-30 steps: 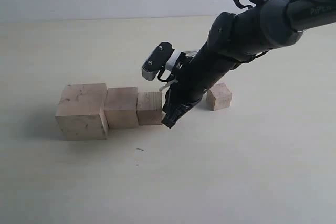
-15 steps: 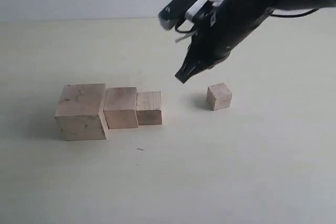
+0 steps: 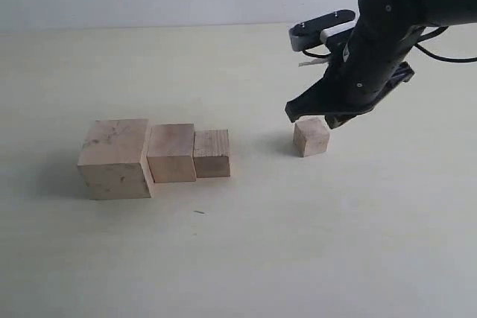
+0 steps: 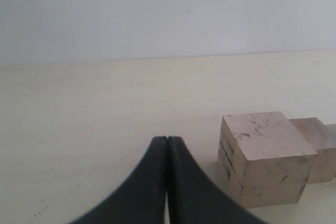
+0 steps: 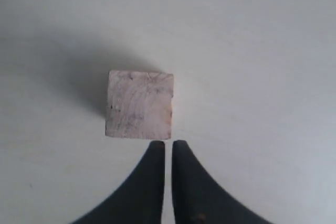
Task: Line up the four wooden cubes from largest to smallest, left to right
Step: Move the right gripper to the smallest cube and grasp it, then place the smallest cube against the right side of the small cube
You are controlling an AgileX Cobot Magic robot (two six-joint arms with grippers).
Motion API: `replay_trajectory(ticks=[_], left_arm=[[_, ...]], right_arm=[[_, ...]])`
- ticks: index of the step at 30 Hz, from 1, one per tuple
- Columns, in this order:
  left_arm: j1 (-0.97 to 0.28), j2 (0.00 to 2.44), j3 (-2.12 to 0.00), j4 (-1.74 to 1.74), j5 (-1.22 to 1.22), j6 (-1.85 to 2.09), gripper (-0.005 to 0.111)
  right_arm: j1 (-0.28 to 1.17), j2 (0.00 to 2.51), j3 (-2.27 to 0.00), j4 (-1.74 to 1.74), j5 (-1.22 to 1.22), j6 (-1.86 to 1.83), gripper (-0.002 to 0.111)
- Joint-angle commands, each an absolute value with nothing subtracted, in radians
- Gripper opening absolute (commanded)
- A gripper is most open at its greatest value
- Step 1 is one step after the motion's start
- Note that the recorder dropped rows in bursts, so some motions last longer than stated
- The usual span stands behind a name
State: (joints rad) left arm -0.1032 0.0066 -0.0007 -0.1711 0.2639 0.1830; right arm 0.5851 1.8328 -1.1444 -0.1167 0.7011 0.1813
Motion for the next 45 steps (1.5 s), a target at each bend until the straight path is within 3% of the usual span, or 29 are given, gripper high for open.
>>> replay_trajectory(ticks=[1, 7, 16, 19, 27, 31, 38, 45], left_arm=[[-0.102, 0.000, 0.000, -0.180, 0.261, 0.180, 0.000], [-0.102, 0.000, 0.000, -0.180, 0.261, 0.180, 0.000], [-0.102, 0.000, 0.000, -0.180, 0.261, 0.180, 0.000], [-0.102, 0.000, 0.000, -0.180, 0.261, 0.180, 0.000], [-0.102, 0.000, 0.000, -0.180, 0.261, 0.180, 0.000], [-0.102, 0.000, 0.000, -0.180, 0.261, 0.180, 0.000], [-0.102, 0.000, 0.000, -0.180, 0.261, 0.180, 0.000], [-0.102, 0.000, 0.000, -0.180, 0.261, 0.180, 0.000]], right_arm=[[0.592, 1.831, -1.144, -0.116, 0.662, 0.283, 0.026], [0.592, 1.835, -1.144, -0.107, 0.630, 0.285, 0.064], [0.592, 1.945, -1.144, 0.000, 0.537, 0.210, 0.067], [0.592, 1.966, -1.144, 0.052, 0.517, 0.116, 0.058], [0.592, 1.899, -1.179, 0.000, 0.588, 0.103, 0.001], [0.592, 1.803, -1.206, 0.049, 0.602, -0.177, 0.000], [0.592, 1.800, -1.206, 0.544, 0.781, -1.294, 0.000], [0.592, 1.924, -1.206, 0.608, 0.788, -1.416, 0.000]])
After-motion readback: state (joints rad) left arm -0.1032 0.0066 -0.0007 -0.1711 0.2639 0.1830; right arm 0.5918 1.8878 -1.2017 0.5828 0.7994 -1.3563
